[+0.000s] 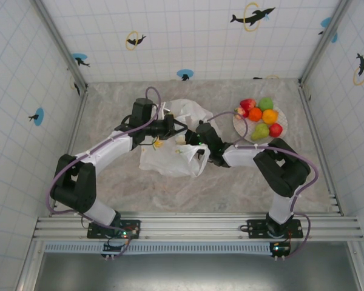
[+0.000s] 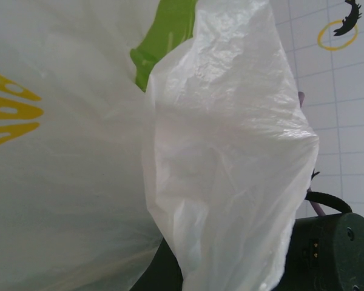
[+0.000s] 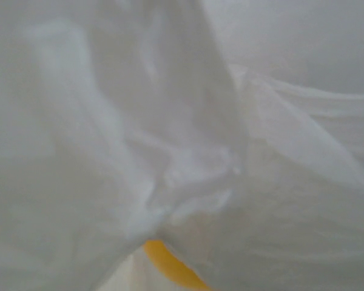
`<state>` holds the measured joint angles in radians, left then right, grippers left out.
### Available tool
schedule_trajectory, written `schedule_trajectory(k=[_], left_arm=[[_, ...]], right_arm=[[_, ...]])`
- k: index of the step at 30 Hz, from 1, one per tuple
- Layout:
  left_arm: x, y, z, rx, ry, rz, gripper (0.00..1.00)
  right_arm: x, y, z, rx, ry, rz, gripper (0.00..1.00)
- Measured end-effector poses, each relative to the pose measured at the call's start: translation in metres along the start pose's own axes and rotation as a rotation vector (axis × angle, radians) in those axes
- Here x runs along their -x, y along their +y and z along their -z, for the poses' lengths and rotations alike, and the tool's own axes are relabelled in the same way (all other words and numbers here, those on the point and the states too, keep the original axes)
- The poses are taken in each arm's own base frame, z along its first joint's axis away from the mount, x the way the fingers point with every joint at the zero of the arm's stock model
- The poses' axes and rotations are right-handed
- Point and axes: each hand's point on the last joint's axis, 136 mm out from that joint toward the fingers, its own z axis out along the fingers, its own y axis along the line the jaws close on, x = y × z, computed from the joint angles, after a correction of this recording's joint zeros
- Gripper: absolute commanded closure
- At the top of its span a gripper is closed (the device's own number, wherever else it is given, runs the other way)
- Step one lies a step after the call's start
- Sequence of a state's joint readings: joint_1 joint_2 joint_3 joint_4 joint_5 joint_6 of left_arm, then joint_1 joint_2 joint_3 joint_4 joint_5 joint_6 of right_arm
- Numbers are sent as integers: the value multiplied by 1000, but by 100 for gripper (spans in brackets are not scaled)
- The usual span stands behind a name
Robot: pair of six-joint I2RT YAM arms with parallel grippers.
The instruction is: Place the fruits into the plastic bag
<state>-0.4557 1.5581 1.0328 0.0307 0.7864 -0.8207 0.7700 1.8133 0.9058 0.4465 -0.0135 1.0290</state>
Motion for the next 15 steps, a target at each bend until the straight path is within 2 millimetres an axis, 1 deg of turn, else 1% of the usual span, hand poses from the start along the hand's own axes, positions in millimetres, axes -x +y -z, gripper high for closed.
schedule_trajectory(k=[4,6,8,11,15], left_arm=[[0,0,0,0,0,-1,100],[1,-1,0,-2,-1,-2,100],[3,-1,1,-3,-4,-4,100],[5,1,3,1,-8,-6,100],[16,15,16,26,-31,-2,100]], right_arm=[[-2,4,0,27,25,-2,7],[-4,7,1,45,39,2,7],[-4,10,3,68,46,13,10],[-4,14,12,102,53,37,15],[-3,18,35,143,46,99,19]])
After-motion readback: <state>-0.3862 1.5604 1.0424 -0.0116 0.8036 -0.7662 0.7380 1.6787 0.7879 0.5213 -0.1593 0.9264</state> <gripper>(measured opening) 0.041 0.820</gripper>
